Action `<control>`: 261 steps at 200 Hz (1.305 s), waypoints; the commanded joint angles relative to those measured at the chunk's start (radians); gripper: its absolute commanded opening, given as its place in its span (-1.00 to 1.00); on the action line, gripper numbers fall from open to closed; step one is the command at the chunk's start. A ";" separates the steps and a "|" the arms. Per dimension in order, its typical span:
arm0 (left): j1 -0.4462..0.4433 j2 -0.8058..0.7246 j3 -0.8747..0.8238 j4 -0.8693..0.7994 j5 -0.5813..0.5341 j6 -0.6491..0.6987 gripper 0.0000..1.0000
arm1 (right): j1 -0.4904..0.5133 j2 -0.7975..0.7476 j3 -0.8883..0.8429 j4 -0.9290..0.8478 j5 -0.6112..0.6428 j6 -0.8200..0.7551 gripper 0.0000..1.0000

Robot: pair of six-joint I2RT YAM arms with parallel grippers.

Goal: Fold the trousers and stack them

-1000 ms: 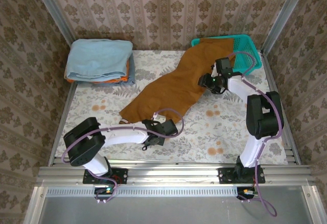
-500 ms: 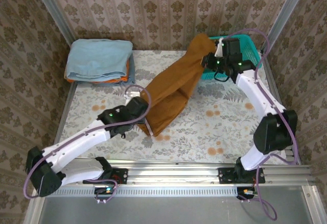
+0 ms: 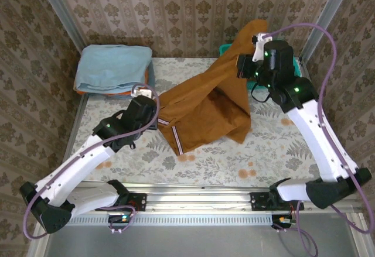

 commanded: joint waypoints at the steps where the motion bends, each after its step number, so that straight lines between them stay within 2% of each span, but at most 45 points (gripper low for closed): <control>1: 0.018 -0.039 0.066 -0.056 -0.025 0.066 -1.00 | 0.073 -0.129 0.056 0.074 0.178 -0.101 -1.00; 31: 0.019 -0.080 0.116 -0.076 -0.018 0.087 -1.00 | 0.185 -0.223 0.038 0.087 0.272 -0.152 -1.00; 82: 0.020 -0.142 0.179 -0.134 0.000 0.098 -1.00 | 0.329 -0.365 -0.009 0.076 0.309 -0.166 -1.00; 109: 0.020 -0.181 0.204 -0.184 -0.025 0.088 -1.00 | 0.378 -0.443 -0.098 0.046 0.319 -0.073 -1.00; 129: 0.021 -0.199 0.219 -0.243 -0.092 0.079 -1.00 | 0.409 -0.482 -0.214 0.046 0.324 0.029 -1.00; 147: 0.045 -0.199 0.243 -0.303 -0.162 0.078 -1.00 | 0.466 -0.492 -0.315 -0.010 0.424 0.115 -1.00; 156: 0.074 -0.196 0.256 -0.323 -0.171 0.088 -1.00 | 0.491 -0.501 -0.381 -0.014 0.489 0.142 -0.99; 165: 0.119 -0.186 0.269 -0.339 -0.160 0.101 -1.00 | 0.499 -0.502 -0.448 -0.018 0.532 0.151 -0.86; 169: 0.144 -0.181 0.274 -0.342 -0.147 0.110 -1.00 | 0.500 -0.500 -0.473 -0.026 0.552 0.158 -0.80; 185: 0.258 -0.145 0.278 -0.345 -0.056 0.143 -1.00 | 0.498 -0.473 -0.556 -0.056 0.628 0.185 -0.80; 189: 0.287 -0.136 0.277 -0.343 -0.030 0.149 -1.00 | 0.496 -0.463 -0.579 -0.056 0.634 0.186 -0.71; 196: 0.346 -0.120 0.269 -0.335 0.016 0.157 -1.00 | 0.487 -0.444 -0.614 -0.072 0.641 0.207 -0.40; 199: 0.371 -0.114 0.262 -0.330 0.031 0.158 -1.00 | 0.480 -0.435 -0.628 -0.082 0.643 0.222 -0.34; 210: 0.441 -0.102 0.232 -0.306 0.102 0.156 -1.00 | 0.450 -0.413 -0.677 -0.100 0.600 0.258 -0.29; 219: 0.490 -0.099 0.201 -0.282 0.144 0.149 -1.00 | 0.428 -0.407 -0.712 -0.109 0.547 0.290 -0.04; 239: 0.585 -0.108 0.125 -0.235 0.178 0.140 -1.00 | 0.396 -0.436 -0.780 -0.102 0.455 0.307 0.31; 261: 0.692 -0.112 0.070 -0.193 0.223 0.129 -1.00 | 0.334 -0.475 -0.799 -0.138 0.405 0.296 0.31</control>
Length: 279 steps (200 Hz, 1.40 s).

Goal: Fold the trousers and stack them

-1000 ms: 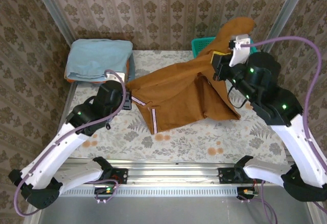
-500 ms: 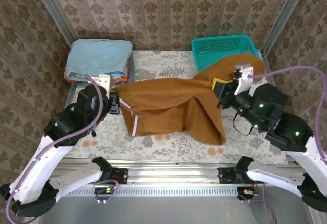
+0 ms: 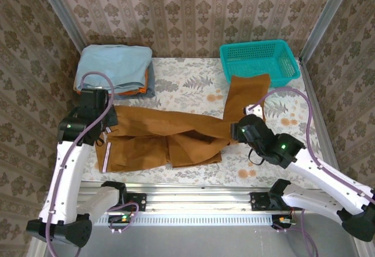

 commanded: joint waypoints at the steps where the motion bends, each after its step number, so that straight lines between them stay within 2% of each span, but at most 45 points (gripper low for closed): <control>1: 0.091 -0.026 -0.041 0.088 0.054 -0.005 -1.00 | -0.057 -0.059 -0.011 -0.047 -0.033 0.039 0.31; 25: 0.184 -0.011 -0.088 0.144 0.129 -0.028 -1.00 | -0.200 -0.050 -0.023 -0.035 -0.121 0.018 0.54; 47: 0.232 -0.002 -0.103 0.171 0.145 -0.051 -1.00 | -0.310 0.066 -0.001 0.008 -0.212 -0.008 0.67; 79: 0.373 0.004 -0.098 0.218 0.218 -0.085 -1.00 | -0.531 0.276 -0.017 0.103 -0.372 0.029 0.72; 100: 0.409 0.012 -0.096 0.238 0.199 -0.108 -1.00 | -0.665 0.381 -0.074 0.232 -0.519 0.061 0.76; 116: 0.444 0.018 -0.094 0.257 0.211 -0.114 -1.00 | -0.715 0.447 -0.089 0.312 -0.593 0.077 0.77; 153: 0.470 0.051 -0.107 0.297 0.256 -0.137 -1.00 | -0.716 0.625 -0.062 0.450 -0.710 0.145 0.78; 171: 0.472 0.043 -0.124 0.317 0.268 -0.143 -1.00 | -0.716 0.694 -0.051 0.510 -0.723 0.169 0.64; 181: 0.471 0.040 -0.125 0.315 0.269 -0.143 -1.00 | -0.714 0.729 -0.036 0.510 -0.726 0.174 0.48; 186: 0.472 0.041 -0.122 0.313 0.270 -0.139 -1.00 | -0.716 0.744 -0.028 0.509 -0.734 0.174 0.28; 199: 0.472 0.038 -0.116 0.309 0.268 -0.135 -1.00 | -0.714 0.763 -0.023 0.507 -0.740 0.177 -0.49; 215: 0.472 0.039 -0.107 0.305 0.274 -0.133 -1.00 | -0.713 0.727 -0.049 0.510 -0.725 0.186 -0.99; 245: 0.472 0.030 -0.087 0.298 0.303 -0.137 -1.00 | -0.713 0.522 -0.090 0.438 -0.678 0.165 -1.00; 279: 0.473 -0.005 -0.062 0.277 0.300 -0.143 -1.00 | -0.713 0.142 -0.083 0.216 -0.586 0.134 -1.00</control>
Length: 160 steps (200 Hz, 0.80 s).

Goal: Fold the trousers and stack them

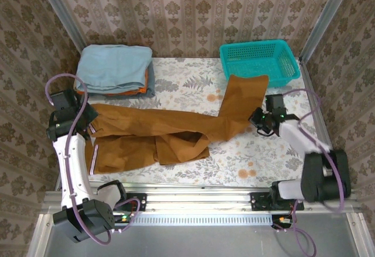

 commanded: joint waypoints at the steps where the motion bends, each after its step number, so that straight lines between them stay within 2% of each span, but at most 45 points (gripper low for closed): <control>1: 0.009 -0.052 0.058 0.019 0.016 -0.025 -1.00 | 0.005 -0.229 0.009 -0.170 0.079 -0.028 -1.00; 39: 0.035 -0.100 0.097 -0.013 0.039 -0.042 -1.00 | 0.005 -0.583 0.084 -0.420 0.185 -0.030 -1.00; 71: 0.046 -0.129 0.123 -0.029 0.060 -0.062 -1.00 | 0.009 -0.742 0.180 -0.507 0.216 -0.011 -1.00; 87: 0.046 -0.134 0.138 -0.043 0.063 -0.060 -1.00 | 0.009 -0.772 0.241 -0.539 0.221 -0.015 -1.00; 102: 0.046 -0.135 0.144 -0.044 0.068 -0.058 -1.00 | 0.010 -0.773 0.286 -0.535 0.199 -0.030 -1.00; 121: 0.046 -0.126 0.140 -0.034 0.078 -0.062 -1.00 | 0.009 -0.700 0.322 -0.528 0.166 -0.076 -1.00; 142: 0.046 -0.110 0.119 -0.003 0.081 -0.064 -1.00 | 0.009 -0.552 0.298 -0.487 0.123 -0.129 -1.00; 160: 0.047 -0.080 0.096 0.026 0.066 -0.060 -1.00 | 0.009 -0.375 0.258 -0.402 0.104 -0.173 -0.83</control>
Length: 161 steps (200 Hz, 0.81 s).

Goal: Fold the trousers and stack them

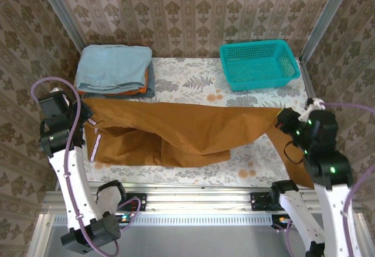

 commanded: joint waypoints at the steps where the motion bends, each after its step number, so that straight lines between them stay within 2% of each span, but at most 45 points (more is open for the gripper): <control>1: 0.014 0.026 -0.008 0.085 -0.015 -0.027 -1.00 | 0.003 0.207 -0.051 0.086 -0.032 -0.079 -0.82; 9: 0.016 0.043 -0.016 0.100 -0.020 -0.025 -1.00 | 0.000 0.299 -0.060 0.141 -0.062 -0.100 -0.63; 16: 0.016 0.056 -0.021 0.117 -0.027 -0.023 -1.00 | -0.002 0.401 -0.048 0.178 -0.066 -0.113 -0.37; 28: 0.020 0.088 -0.022 0.141 -0.041 -0.025 -1.00 | -0.006 0.538 -0.013 0.228 -0.075 -0.126 -0.30; 42: 0.029 0.132 -0.016 0.165 -0.052 -0.027 -1.00 | -0.018 0.705 0.088 0.220 -0.031 -0.137 0.05; 53: 0.036 0.163 -0.011 0.181 -0.051 -0.031 -1.00 | -0.029 0.812 0.179 0.187 0.002 -0.149 0.13; 65: 0.042 0.194 -0.006 0.197 -0.053 -0.034 -1.00 | -0.038 0.856 0.249 0.152 0.025 -0.149 0.19; 82: 0.050 0.227 -0.008 0.216 -0.053 -0.035 -1.00 | -0.039 0.817 0.252 0.153 0.033 -0.141 0.24; 102: 0.061 0.250 -0.018 0.237 -0.047 -0.043 -1.00 | -0.039 0.730 0.172 0.122 0.063 -0.122 0.27; 121: 0.065 0.265 -0.028 0.258 -0.041 -0.043 -1.00 | -0.040 0.570 0.056 0.076 0.073 -0.112 0.32; 142: 0.066 0.283 -0.026 0.270 -0.033 -0.048 -1.00 | -0.039 0.432 -0.087 0.058 -0.047 -0.071 0.38; 161: 0.070 0.292 -0.031 0.292 -0.021 -0.065 -1.00 | -0.035 0.386 -0.234 0.088 -0.140 0.010 0.38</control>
